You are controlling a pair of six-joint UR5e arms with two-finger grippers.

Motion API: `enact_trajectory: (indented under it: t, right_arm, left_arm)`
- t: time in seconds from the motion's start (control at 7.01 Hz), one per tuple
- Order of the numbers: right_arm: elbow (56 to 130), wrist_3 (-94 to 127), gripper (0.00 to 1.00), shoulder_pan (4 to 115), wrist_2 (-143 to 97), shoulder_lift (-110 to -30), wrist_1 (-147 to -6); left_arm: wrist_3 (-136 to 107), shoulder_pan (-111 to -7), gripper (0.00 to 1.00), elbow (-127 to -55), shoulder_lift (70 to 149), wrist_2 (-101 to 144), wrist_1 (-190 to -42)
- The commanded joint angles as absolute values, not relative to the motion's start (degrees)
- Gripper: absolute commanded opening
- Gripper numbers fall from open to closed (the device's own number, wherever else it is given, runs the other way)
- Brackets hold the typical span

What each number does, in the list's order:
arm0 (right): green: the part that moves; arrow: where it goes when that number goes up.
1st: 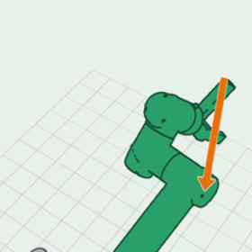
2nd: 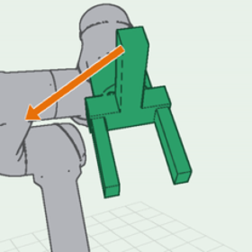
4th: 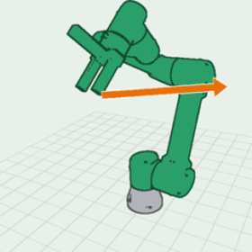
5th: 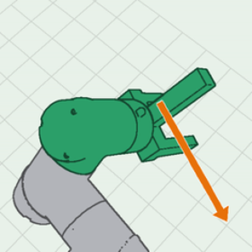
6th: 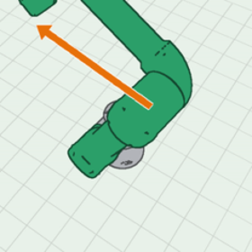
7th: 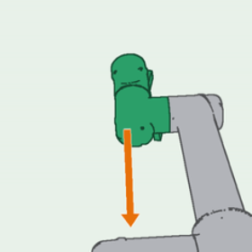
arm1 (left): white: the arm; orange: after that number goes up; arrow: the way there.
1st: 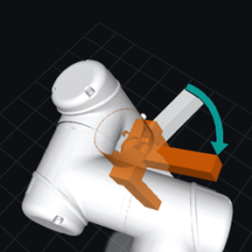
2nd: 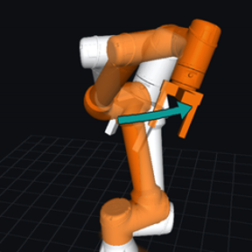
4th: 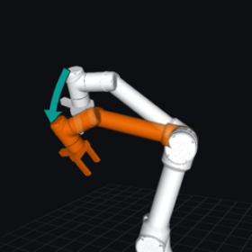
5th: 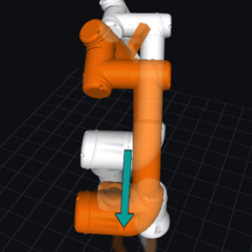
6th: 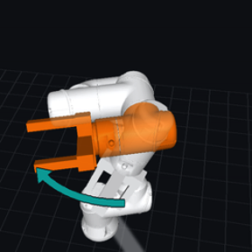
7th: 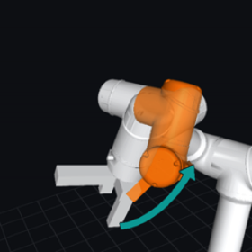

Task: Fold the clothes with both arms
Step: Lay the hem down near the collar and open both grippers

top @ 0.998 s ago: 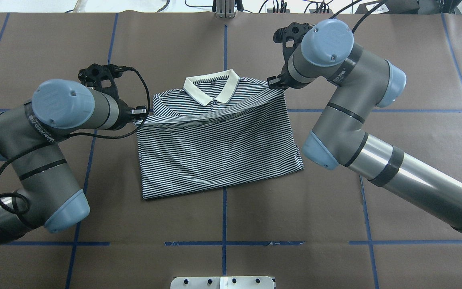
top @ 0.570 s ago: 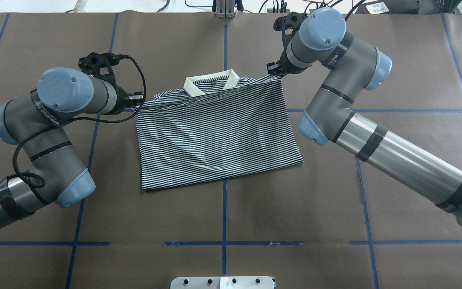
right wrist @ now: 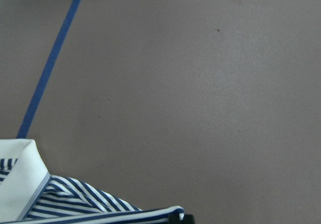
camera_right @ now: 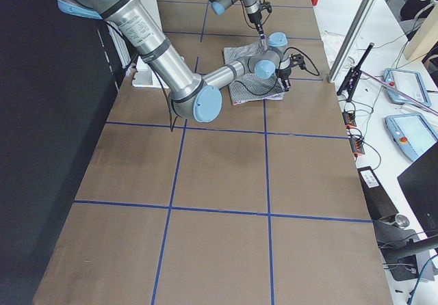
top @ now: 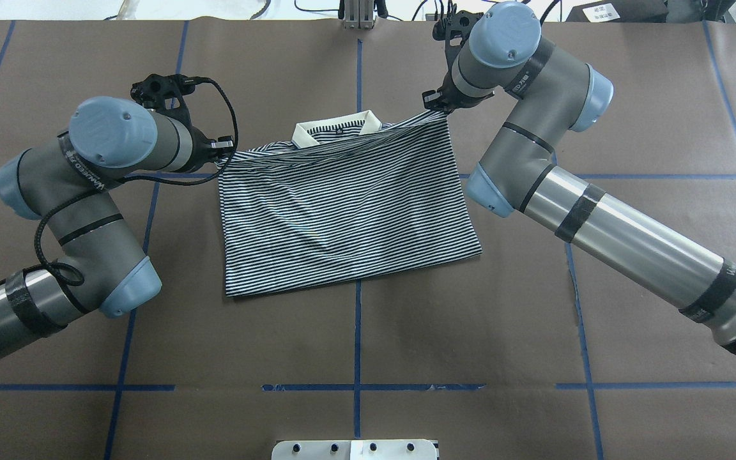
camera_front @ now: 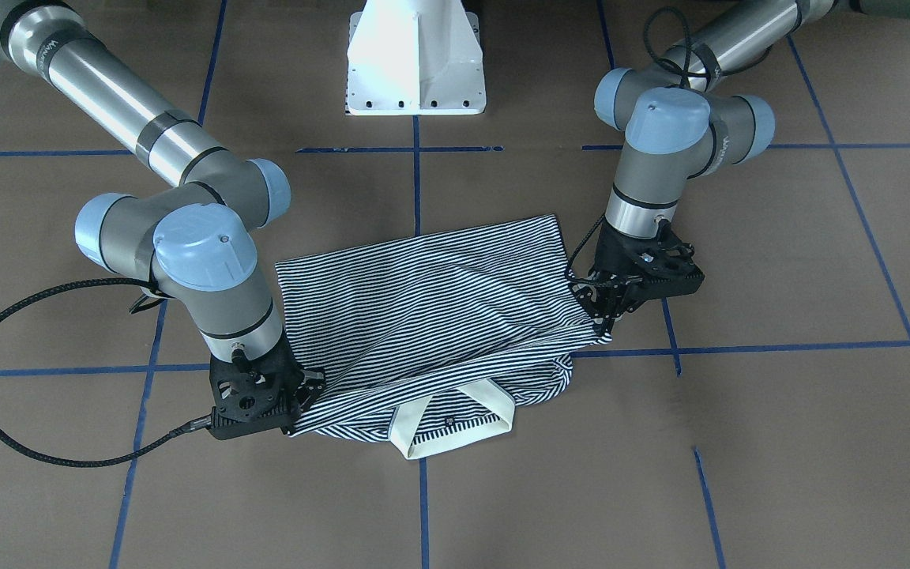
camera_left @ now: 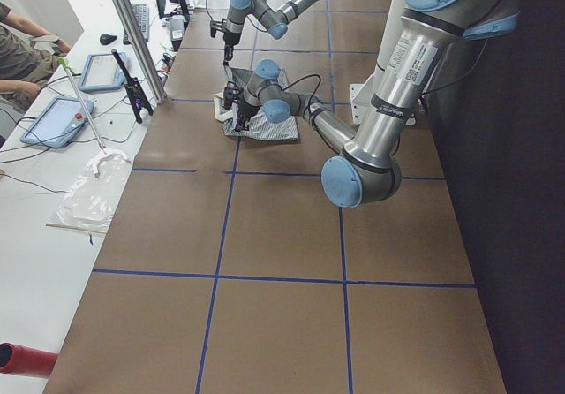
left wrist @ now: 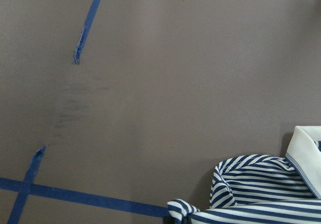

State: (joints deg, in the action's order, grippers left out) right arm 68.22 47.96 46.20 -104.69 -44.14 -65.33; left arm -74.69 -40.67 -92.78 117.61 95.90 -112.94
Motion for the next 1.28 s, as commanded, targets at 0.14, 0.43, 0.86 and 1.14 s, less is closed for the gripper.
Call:
enact_trajectory:
  t: [0.14, 0.43, 0.86, 1.14]
  right_arm:
    - [68.4, 48.3, 0.00, 45.9, -104.7, -44.5, -63.6]
    - [68.5, 48.3, 0.00, 45.8, -104.7, -44.6, -63.6]
    - [68.6, 48.1, 1.00, 45.9, -105.5, -45.8, -63.2]
    - [69.2, 48.3, 1.00, 46.0, -108.2, -47.0, -61.1]
  left_arm:
    - [-77.2, -40.7, 0.00, -92.5, 118.6, 95.9, -112.9]
    - [-77.3, -40.7, 0.00, -92.5, 118.6, 95.9, -112.8]
    - [-77.2, -40.7, 1.00, -92.5, 118.7, 95.9, -113.0]
    - [-76.9, -40.8, 1.00, -92.5, 118.7, 96.0, -113.0]
